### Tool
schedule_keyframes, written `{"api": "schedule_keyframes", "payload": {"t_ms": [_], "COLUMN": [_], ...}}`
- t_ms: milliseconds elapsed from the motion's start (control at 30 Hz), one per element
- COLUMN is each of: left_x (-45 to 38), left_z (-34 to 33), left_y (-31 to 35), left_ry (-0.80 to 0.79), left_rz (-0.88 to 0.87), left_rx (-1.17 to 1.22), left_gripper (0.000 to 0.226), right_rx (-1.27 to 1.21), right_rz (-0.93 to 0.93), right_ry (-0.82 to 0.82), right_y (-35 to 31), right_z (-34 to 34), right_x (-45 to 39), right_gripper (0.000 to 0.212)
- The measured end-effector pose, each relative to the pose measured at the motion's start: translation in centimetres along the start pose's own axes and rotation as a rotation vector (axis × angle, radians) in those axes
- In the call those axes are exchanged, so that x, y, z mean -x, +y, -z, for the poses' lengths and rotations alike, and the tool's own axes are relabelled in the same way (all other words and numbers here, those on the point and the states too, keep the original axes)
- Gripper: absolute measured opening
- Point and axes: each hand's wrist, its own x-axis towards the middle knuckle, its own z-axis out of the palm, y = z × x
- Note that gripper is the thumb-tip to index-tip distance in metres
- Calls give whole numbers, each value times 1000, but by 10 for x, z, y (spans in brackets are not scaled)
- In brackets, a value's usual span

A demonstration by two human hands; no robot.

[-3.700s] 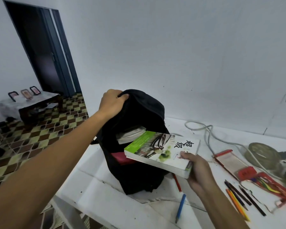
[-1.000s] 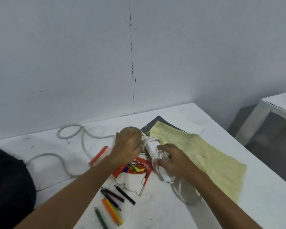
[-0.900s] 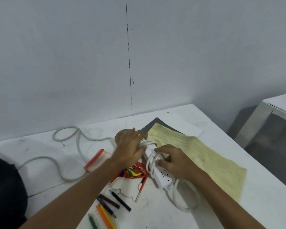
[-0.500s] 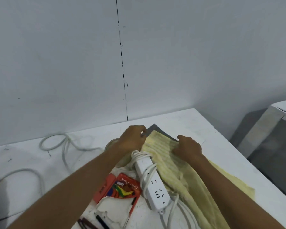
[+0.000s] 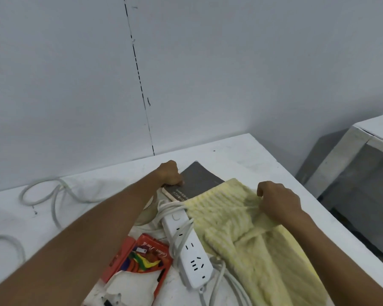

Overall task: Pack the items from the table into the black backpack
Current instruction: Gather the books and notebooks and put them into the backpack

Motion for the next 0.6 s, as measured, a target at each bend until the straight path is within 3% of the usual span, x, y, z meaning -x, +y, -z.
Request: {"api": "schedule_keyframes", "payload": {"t_ms": [133, 333, 600], "left_x": [-3, -2, 9], "left_z": [-1, 5, 36], "left_y": [-3, -2, 15], "left_ry": [-40, -74, 138], "left_rz": [47, 49, -172], "left_rx": [134, 244, 468], "left_gripper": [33, 31, 14], "right_rx": [-39, -63, -39], "right_rz": [-3, 118, 219], "right_ry": [-134, -236, -296], "right_y": [17, 20, 13], "right_z": [0, 0, 8], "right_x": [1, 6, 12], "right_gripper": [9, 24, 30]}}
